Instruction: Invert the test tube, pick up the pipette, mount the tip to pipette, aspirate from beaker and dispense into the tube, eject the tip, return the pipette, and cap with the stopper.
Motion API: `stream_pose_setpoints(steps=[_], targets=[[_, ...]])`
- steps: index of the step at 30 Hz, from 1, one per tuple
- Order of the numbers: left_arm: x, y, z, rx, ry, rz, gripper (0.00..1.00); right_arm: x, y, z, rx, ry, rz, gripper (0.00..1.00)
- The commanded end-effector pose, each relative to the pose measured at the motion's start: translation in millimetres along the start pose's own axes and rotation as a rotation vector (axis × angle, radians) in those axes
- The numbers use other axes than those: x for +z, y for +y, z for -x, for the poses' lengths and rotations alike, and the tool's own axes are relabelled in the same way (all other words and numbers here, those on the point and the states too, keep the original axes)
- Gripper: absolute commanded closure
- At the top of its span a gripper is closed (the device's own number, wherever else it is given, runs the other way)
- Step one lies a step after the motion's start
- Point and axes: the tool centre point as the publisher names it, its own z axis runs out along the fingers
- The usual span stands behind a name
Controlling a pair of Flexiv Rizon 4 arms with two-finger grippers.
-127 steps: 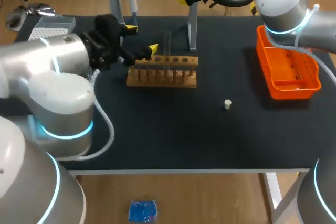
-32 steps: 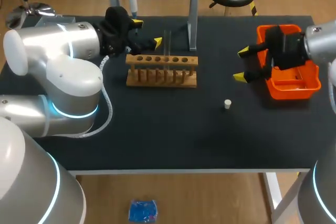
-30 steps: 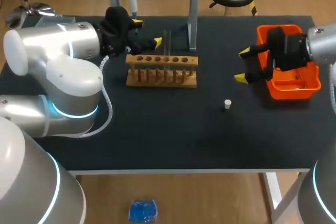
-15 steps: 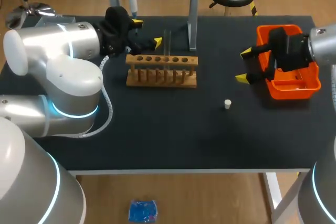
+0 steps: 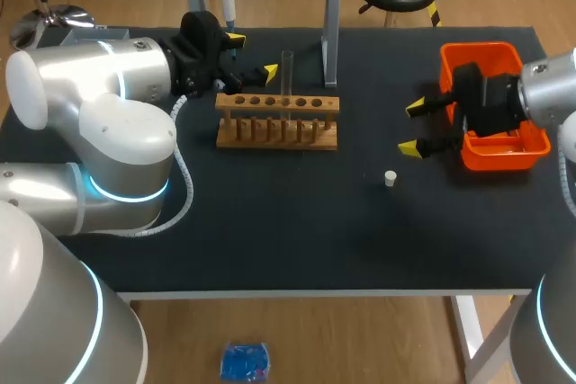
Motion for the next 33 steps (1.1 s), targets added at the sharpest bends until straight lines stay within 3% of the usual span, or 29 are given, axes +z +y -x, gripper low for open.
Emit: stream_pose_setpoints(steps=[1, 33], targets=[[0, -0.2, 0.3, 0.000, 0.001, 0.002, 0.00, 14, -11, 3, 0.010, -0.002, 0.001, 0.00], [0, -0.2, 0.3, 0.000, 0.001, 0.002, 0.00, 57, -84, -11, 0.059, 0.001, -0.105, 0.00]])
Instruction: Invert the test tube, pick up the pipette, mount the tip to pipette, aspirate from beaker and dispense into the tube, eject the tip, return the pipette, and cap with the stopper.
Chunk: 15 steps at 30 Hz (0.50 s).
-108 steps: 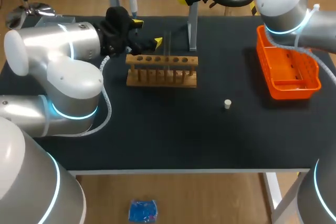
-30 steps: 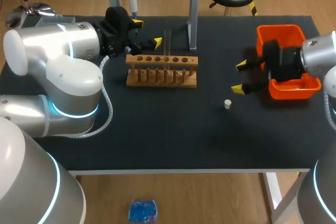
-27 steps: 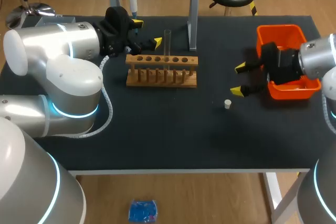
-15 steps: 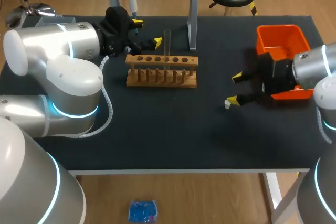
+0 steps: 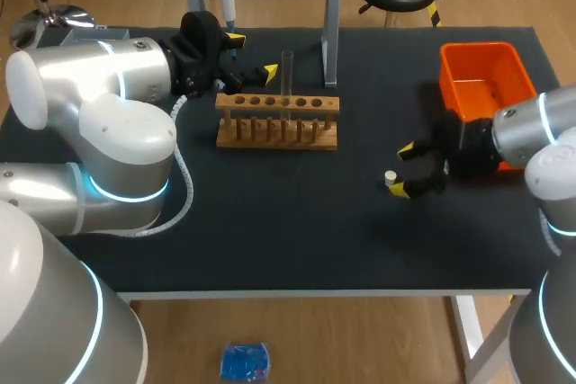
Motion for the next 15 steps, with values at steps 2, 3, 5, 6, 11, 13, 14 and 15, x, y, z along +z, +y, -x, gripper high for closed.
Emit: stream_pose_setpoints(steps=[2, 3, 5, 6, 11, 13, 14, 15], targets=[[-0.3, -0.2, 0.3, 0.000, 0.001, 0.003, 0.00, 7.5, -5.6, 1.7, -0.002, 0.005, -0.008, 0.00], [-0.3, -0.2, 0.3, 0.000, 0.001, 0.003, 0.00, 8.5, -6.3, 1.7, -0.002, 0.005, -0.010, 0.00], [-0.3, -0.2, 0.3, 0.000, 0.001, 0.003, 0.00, 9.6, -6.8, 1.9, -0.002, 0.007, -0.012, 0.00], [-0.3, -0.2, 0.3, 0.000, 0.001, 0.003, 0.00, 10.4, -7.2, 2.1, -0.002, 0.008, -0.013, 0.00], [-0.3, -0.2, 0.3, 0.000, 0.001, 0.003, 0.00, 12.3, -8.1, 3.7, 0.001, 0.008, -0.018, 0.06], [-0.3, -0.2, 0.3, 0.000, 0.001, 0.003, 0.00, 13.3, -8.5, 4.0, 0.003, 0.008, -0.020, 0.04], [-0.3, -0.2, 0.3, 0.000, 0.001, 0.003, 0.00, 14.2, -8.8, 4.1, 0.003, 0.010, -0.020, 0.05], [-0.3, -0.2, 0.3, 0.000, 0.001, 0.003, 0.00, 15.0, -9.0, 4.1, 0.003, 0.011, -0.021, 0.06]])
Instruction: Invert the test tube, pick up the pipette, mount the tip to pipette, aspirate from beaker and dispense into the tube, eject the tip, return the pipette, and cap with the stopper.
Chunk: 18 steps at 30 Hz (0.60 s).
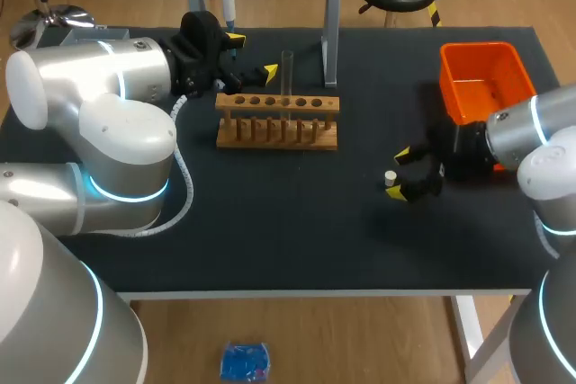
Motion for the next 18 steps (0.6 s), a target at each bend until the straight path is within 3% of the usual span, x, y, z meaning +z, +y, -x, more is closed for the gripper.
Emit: stream_pose_setpoints(steps=[1, 2, 9, 15, 17, 18], targets=[[0, -0.2, 0.3, 0.000, 0.001, 0.003, 0.00, 4, -1, 1, -0.001, 0.003, -0.003, 0.19], [0, -0.2, 0.3, 0.000, 0.001, 0.003, 0.00, 5, -1, 2, -0.001, 0.003, -0.003, 0.24], [0, -0.2, 0.3, 0.000, 0.001, 0.003, 0.00, 9, -1, 2, 0.000, 0.005, -0.008, 0.21], [0, -0.2, 0.3, 0.000, 0.001, 0.003, 0.00, 13, -3, 3, 0.001, 0.005, -0.013, 0.35], [0, -0.2, 0.3, 0.000, 0.001, 0.003, 0.00, 14, -4, 4, 0.002, 0.005, -0.016, 0.44], [0, -0.2, 0.3, 0.000, 0.001, 0.003, 0.00, 14, -4, 4, 0.002, 0.004, -0.017, 0.42]])
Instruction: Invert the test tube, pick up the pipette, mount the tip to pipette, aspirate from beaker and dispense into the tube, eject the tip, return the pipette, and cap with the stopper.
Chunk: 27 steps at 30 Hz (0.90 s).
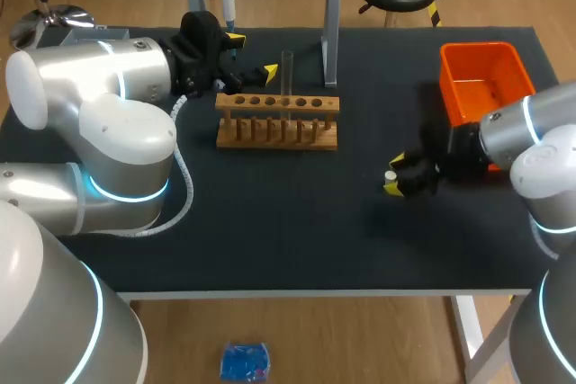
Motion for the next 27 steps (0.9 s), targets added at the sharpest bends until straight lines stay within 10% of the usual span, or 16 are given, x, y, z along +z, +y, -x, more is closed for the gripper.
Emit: stream_pose_setpoints(steps=[1, 27], targets=[[-0.3, -0.2, 0.3, 0.000, 0.001, 0.003, 0.00, 4.6, -1.3, 1.6, 0.001, -0.001, -0.003, 0.46], [-0.3, -0.2, 0.3, 0.000, 0.001, 0.003, 0.00, 9.4, -1.1, 5.4, -0.012, -0.030, -0.015, 0.44]])
